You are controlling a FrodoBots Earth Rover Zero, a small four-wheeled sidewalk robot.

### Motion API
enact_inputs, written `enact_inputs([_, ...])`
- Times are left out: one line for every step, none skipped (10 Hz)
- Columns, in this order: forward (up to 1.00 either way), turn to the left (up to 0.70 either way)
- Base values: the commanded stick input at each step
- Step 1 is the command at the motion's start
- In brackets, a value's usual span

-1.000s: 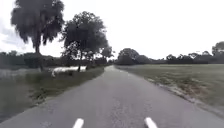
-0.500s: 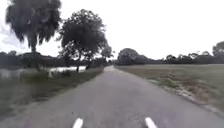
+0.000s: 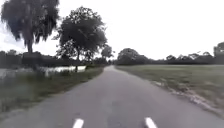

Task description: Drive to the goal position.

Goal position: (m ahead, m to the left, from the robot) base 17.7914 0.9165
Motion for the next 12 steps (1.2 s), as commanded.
enact_inputs([0.85,0.00])
enact_inputs([0.85,0.00])
enact_inputs([0.85,0.00])
enact_inputs([0.85,0.00])
enact_inputs([0.85,0.00])
enact_inputs([0.85,0.00])
enact_inputs([0.85,0.00])
enact_inputs([0.85,0.00])
enact_inputs([0.85,0.00])
enact_inputs([0.85,0.00])
enact_inputs([0.85,0.00])
enact_inputs([0.85,0.00])
